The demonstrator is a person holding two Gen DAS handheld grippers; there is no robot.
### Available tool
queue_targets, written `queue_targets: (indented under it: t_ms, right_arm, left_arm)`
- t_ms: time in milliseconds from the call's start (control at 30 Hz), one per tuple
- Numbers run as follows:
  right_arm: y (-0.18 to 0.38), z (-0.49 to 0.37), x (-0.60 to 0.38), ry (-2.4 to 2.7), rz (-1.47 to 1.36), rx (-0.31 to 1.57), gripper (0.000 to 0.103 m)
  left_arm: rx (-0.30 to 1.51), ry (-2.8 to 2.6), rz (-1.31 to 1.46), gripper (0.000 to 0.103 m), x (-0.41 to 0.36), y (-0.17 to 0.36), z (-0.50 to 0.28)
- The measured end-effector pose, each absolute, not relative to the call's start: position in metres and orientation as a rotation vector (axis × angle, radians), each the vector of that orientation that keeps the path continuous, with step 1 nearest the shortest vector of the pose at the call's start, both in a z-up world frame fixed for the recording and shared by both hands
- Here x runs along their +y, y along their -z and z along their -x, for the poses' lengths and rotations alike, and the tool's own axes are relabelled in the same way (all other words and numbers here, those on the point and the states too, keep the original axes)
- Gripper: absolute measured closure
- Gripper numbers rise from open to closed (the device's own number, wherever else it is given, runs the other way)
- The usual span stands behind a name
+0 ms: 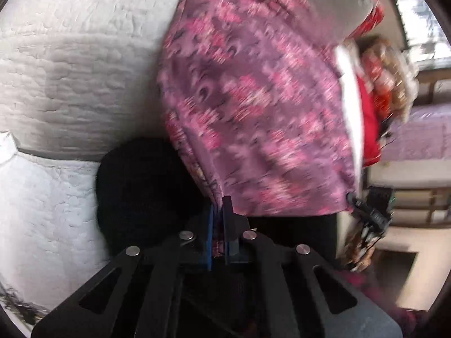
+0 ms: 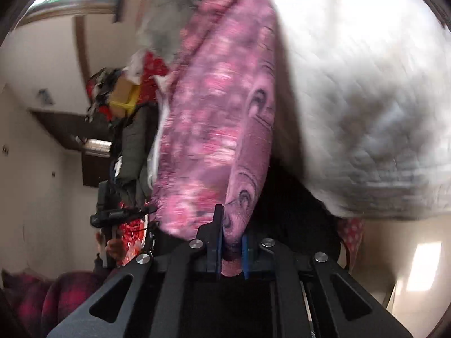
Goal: Fold small clothes
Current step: 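Lower the folded garment onto the bed and open both tools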
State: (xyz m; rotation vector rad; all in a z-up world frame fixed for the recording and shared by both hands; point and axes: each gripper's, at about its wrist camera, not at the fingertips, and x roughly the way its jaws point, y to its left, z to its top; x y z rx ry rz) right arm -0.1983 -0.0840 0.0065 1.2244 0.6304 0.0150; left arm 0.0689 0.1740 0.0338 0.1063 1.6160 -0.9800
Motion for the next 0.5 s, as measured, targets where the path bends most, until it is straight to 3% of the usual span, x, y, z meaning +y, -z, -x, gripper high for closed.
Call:
queue_targets:
  t_ms: [200, 500]
  right_arm:
    - [-0.052, 0.196, -0.111, 0.004, -1.228, 0.435, 0.094]
    - [-0.07, 0.168, -0.16, 0.045, -1.258, 0.346, 0.094]
  left_arm:
    - [1.572, 1.032, 0.145, 0.1, 0.179, -0.058, -0.094]
    - [1.487, 1.034, 0.34, 0.1, 0.159, -0.08, -0.144]
